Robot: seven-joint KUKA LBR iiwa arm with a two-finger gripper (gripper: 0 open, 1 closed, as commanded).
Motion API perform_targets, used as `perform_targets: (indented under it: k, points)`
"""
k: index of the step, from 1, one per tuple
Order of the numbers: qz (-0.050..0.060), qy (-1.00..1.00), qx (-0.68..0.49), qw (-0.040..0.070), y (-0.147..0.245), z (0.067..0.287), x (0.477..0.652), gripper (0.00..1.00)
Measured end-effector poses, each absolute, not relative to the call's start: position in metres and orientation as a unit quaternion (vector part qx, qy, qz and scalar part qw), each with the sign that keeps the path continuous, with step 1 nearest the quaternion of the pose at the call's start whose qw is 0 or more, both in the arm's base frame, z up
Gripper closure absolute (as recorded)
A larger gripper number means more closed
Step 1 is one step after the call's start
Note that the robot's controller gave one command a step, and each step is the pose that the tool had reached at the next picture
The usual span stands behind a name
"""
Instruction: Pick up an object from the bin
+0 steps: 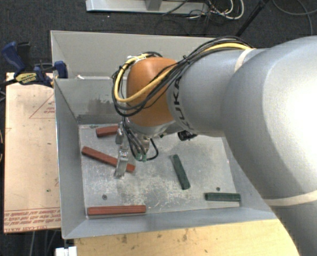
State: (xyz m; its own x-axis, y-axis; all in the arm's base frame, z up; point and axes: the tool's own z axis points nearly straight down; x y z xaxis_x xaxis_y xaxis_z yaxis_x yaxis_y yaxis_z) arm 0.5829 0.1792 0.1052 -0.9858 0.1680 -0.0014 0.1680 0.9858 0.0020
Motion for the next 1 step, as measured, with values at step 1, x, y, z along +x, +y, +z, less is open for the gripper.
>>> perform_targets:
  k: [1]
  points:
    - [0.000,1.000,-0.001,0.000,0.1319,0.0706,0.5989,1.00]
